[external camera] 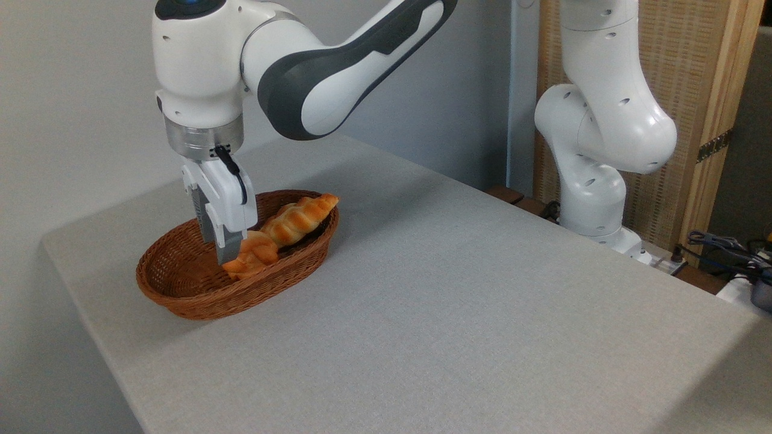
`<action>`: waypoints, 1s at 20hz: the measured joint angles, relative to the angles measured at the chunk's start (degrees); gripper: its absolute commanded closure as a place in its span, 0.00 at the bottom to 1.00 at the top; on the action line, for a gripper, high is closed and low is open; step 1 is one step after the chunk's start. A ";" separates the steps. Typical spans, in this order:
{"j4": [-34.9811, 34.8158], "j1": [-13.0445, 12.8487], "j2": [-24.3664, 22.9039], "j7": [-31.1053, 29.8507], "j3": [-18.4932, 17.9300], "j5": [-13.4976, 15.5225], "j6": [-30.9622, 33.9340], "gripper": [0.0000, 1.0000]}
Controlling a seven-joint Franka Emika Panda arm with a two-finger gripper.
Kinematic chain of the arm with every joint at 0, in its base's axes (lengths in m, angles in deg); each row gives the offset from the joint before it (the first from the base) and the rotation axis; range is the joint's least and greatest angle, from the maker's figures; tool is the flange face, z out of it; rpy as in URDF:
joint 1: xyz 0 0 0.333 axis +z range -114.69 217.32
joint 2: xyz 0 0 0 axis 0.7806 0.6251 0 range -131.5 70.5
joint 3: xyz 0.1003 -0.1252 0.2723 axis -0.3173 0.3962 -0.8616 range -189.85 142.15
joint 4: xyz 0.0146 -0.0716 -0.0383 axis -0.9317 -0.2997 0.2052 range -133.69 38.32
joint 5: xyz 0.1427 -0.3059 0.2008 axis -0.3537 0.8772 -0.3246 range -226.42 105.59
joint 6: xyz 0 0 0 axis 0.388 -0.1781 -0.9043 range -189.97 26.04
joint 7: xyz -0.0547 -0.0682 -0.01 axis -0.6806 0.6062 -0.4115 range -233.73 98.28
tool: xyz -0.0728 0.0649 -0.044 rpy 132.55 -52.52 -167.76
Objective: Put bread into the basket
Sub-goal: 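Lower the bread roll into the basket and open the gripper, then raise the open gripper up away from the basket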
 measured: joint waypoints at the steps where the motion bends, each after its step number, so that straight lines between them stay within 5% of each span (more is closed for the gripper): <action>1: 0.00 0.04 0.01 0.00 -0.01 0.00 0.00 0.00; 4: 0.03 0.33 -0.14 0.00 -0.27 -0.37 0.00 0.00; 11: 0.16 0.97 -2.23 0.01 -4.11 -11.47 2.44 0.00; 20: 0.16 1.16 -3.51 0.01 -10.16 -12.73 5.23 0.00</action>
